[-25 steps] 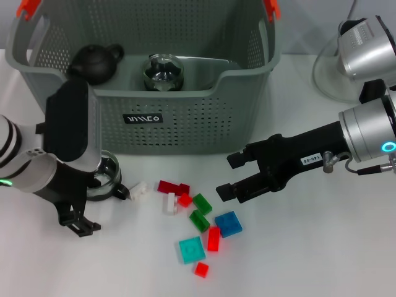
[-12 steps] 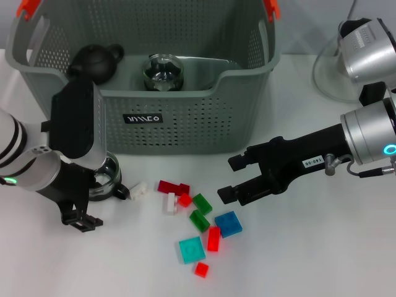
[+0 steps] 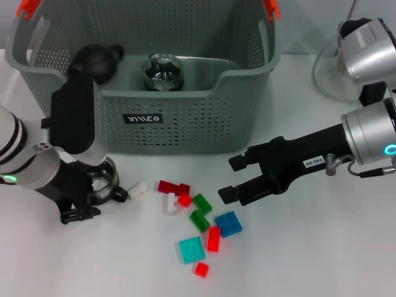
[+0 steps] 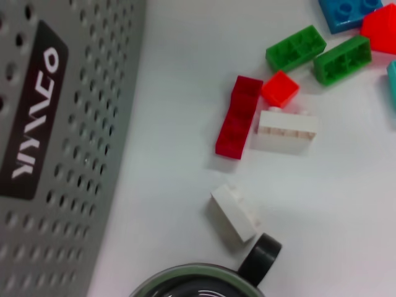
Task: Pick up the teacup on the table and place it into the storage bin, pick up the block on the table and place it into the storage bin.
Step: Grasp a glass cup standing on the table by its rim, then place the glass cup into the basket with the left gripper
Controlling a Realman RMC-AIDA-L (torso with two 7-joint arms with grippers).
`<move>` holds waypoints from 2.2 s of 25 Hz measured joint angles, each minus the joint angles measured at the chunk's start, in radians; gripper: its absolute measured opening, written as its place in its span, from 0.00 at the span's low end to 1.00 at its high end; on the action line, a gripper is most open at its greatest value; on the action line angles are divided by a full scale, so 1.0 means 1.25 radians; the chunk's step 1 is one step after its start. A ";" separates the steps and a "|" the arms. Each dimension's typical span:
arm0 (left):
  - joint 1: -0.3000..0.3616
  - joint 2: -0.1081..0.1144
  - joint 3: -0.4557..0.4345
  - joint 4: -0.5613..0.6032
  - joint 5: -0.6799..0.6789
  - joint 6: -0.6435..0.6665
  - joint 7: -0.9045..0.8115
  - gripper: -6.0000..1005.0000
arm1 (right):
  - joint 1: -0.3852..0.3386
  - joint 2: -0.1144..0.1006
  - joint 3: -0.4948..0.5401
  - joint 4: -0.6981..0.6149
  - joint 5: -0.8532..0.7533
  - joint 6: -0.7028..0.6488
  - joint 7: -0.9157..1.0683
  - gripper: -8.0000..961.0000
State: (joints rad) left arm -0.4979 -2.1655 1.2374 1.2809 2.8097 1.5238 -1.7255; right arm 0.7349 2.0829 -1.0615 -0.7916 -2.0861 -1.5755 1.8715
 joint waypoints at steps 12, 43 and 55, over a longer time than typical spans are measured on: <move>0.000 0.000 -0.006 0.025 -0.009 0.042 -0.002 0.06 | -0.007 -0.001 0.000 0.000 0.002 0.000 0.000 0.96; -0.263 0.108 -0.338 -0.094 -0.440 0.055 -0.135 0.06 | -0.023 -0.008 -0.004 0.001 -0.003 -0.016 -0.012 0.96; -0.327 0.124 -0.265 -0.306 -0.270 -0.273 -0.275 0.05 | -0.022 -0.008 0.000 0.002 -0.003 -0.022 -0.006 0.96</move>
State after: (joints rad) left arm -0.9072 -2.0101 0.9061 0.8981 2.4721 1.1829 -2.0699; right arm 0.7072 2.0725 -1.0614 -0.7897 -2.0892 -1.6035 1.8635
